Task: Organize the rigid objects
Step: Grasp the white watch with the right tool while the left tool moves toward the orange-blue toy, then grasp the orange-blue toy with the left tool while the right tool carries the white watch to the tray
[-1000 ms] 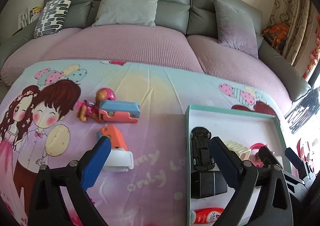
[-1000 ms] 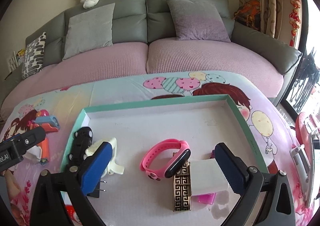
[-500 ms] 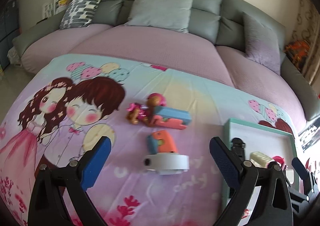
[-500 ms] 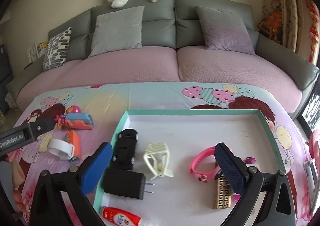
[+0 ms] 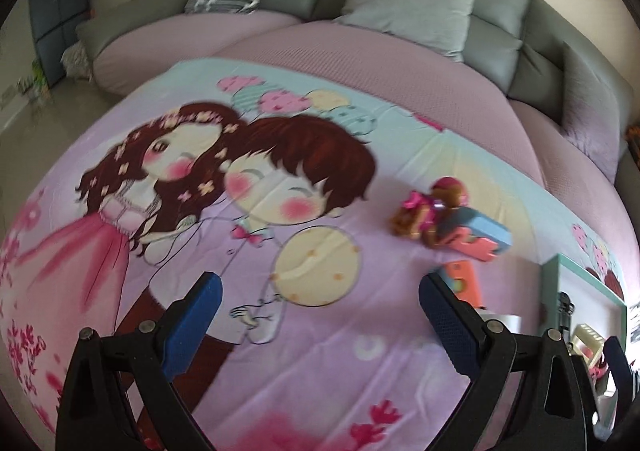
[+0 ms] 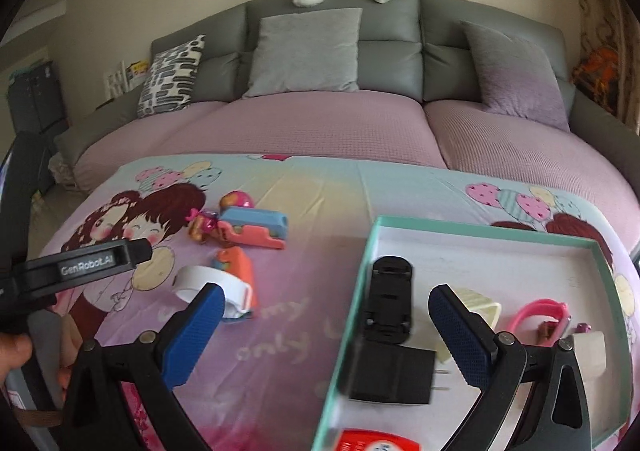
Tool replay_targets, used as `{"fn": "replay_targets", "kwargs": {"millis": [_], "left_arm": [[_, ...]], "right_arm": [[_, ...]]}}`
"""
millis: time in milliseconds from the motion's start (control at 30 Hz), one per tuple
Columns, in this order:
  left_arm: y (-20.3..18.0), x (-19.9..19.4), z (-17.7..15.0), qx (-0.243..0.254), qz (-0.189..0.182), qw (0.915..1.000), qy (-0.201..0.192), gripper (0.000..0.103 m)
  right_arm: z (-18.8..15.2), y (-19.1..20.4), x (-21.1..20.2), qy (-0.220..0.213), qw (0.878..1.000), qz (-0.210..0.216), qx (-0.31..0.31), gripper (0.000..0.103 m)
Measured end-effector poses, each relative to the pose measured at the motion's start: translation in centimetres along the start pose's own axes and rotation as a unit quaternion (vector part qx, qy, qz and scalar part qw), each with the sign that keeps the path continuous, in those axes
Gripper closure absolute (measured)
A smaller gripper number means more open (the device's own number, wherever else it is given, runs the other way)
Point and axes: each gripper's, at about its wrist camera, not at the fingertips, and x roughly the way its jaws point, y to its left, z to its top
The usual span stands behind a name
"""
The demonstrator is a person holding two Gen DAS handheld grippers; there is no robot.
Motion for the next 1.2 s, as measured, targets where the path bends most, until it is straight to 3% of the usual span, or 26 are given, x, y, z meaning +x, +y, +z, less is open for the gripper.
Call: {"fn": "replay_targets", "kwargs": {"millis": [233, 367, 633, 700, 867, 1200], "left_arm": [[1.8, 1.8, 0.0, -0.031, -0.006, 0.9993, 0.022, 0.004], [2.3, 2.5, -0.1, -0.033, 0.007, 0.9988, 0.035, 0.004], [3.8, 3.4, -0.3, -0.053, 0.013, 0.9972, 0.05, 0.004], [4.1, 3.3, -0.3, -0.056, 0.011, 0.9971, 0.049, 0.004], [3.8, 3.3, -0.4, -0.05, 0.002, 0.9973, 0.053, 0.004], [3.0, 3.3, -0.4, -0.047, -0.015, 0.9973, 0.055, 0.004]], "right_arm": [[0.1, 3.1, 1.9, 0.018, 0.999, 0.038, -0.01, 0.001], [0.1, 4.6, 3.4, 0.034, 0.998, 0.043, -0.018, 0.008], [0.2, 6.4, 5.4, 0.053, 0.997, 0.056, -0.023, 0.011], [0.1, 6.6, 5.6, 0.057, 0.996, 0.058, -0.022, 0.023], [0.0, 6.3, 5.6, 0.056, 0.996, 0.067, -0.012, 0.035], [0.0, 5.3, 5.4, 0.061, 0.995, 0.073, 0.009, 0.038]]}}
